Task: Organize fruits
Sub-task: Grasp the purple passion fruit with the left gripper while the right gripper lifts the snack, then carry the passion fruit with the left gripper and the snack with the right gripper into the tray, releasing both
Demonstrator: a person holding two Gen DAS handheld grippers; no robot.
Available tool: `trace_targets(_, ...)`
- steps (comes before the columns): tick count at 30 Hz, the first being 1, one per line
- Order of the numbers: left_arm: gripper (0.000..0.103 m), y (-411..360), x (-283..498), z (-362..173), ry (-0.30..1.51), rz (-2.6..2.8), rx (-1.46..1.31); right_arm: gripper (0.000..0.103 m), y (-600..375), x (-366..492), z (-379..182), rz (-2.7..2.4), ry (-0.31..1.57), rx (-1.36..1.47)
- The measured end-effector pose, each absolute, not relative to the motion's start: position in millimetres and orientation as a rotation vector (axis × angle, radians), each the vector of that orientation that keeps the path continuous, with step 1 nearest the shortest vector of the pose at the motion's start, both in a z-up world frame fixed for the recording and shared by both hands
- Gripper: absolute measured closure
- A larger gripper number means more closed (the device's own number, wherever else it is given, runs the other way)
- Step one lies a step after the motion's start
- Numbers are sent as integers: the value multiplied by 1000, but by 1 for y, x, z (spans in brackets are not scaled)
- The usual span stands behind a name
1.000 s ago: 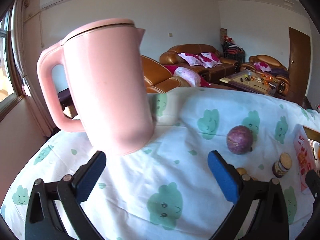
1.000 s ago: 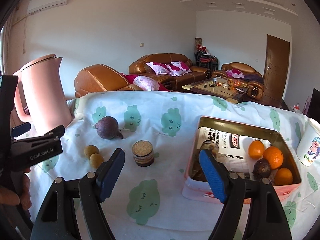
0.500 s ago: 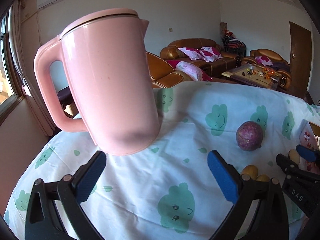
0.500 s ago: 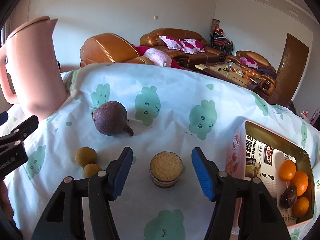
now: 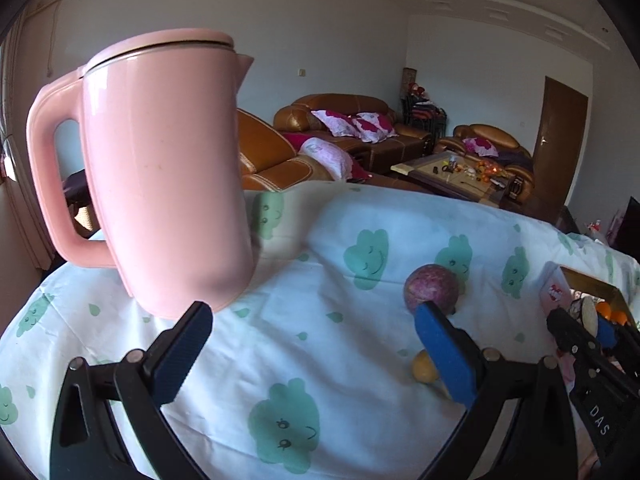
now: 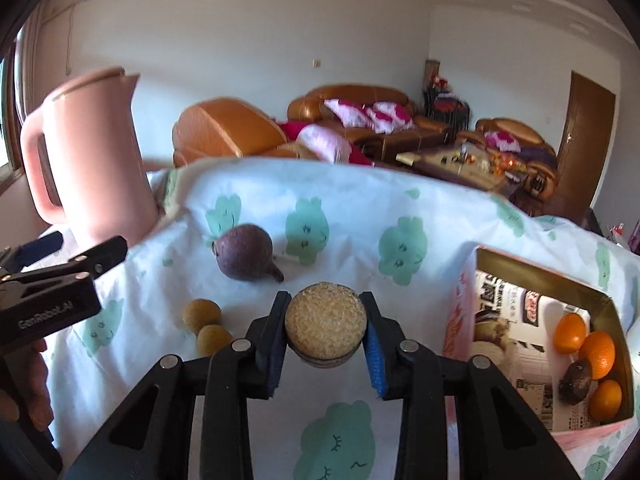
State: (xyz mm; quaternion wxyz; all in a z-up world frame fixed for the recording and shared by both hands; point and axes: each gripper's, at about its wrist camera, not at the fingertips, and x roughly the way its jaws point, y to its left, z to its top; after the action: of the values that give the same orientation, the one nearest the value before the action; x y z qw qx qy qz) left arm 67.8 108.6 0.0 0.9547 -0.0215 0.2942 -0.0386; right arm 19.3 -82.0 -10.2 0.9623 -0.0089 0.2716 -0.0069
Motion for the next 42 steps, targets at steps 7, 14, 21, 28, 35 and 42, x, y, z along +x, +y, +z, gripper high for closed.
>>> trace_targets(7,8,52,110,4,672,-212,26,67,-102,15,5,-118,476,16)
trace_targets(14,34,7,168,-32,884,-223,140,67,-120,18,3,-141,484,53)
trace_targets(21,52,-7,175,-41,866,-248,156,67,-121,25,-3,-115,518,72)
trace_targets(28,52,3,138,-11,704,-161,92,67,-123,21,-3,-124,491,78)
trace_targets(35,52,2,82,-3,580,-58,133,67,-128,13,-2,-165,479,94)
trace_targets(42,52,2,52,-7,585,-61,83,67,-129,-4,1,-187,468,64)
